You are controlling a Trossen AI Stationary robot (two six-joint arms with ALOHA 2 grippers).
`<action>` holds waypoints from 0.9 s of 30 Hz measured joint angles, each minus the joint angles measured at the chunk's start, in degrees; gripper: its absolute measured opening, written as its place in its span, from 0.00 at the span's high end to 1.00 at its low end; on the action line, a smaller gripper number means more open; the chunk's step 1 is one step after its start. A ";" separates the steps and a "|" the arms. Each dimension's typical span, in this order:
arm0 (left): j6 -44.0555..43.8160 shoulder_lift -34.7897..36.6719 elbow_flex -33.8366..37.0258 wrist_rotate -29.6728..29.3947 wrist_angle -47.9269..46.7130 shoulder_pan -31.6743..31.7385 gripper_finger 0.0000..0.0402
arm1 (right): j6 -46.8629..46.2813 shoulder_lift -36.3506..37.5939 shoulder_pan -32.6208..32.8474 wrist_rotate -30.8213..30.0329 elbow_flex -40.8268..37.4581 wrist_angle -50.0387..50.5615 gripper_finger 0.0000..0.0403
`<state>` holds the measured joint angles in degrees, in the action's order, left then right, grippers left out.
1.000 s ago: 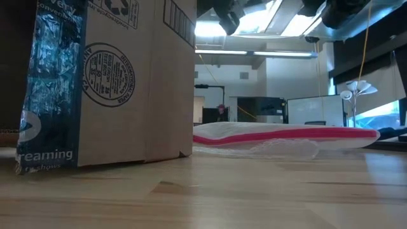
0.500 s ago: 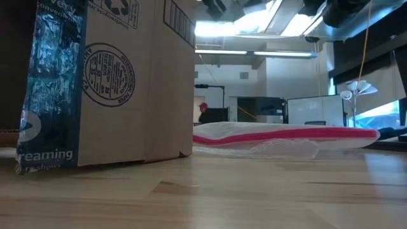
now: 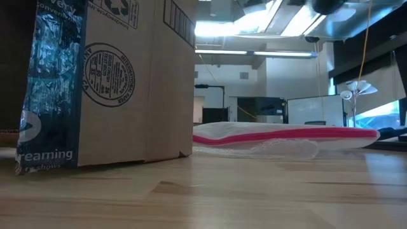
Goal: Unpack boxes
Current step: Break down the cardboard box with the gray cutter until it is fully flat
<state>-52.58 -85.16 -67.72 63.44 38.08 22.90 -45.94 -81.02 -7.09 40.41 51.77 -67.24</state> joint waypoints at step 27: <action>40.62 24.19 -0.02 -3.63 -72.38 4.80 0.59 | 44.36 -25.24 1.68 0.35 57.59 95.87 0.69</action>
<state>-11.97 -60.97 -67.75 59.81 -34.30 27.70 -1.59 -106.26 -5.41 40.75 109.36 28.63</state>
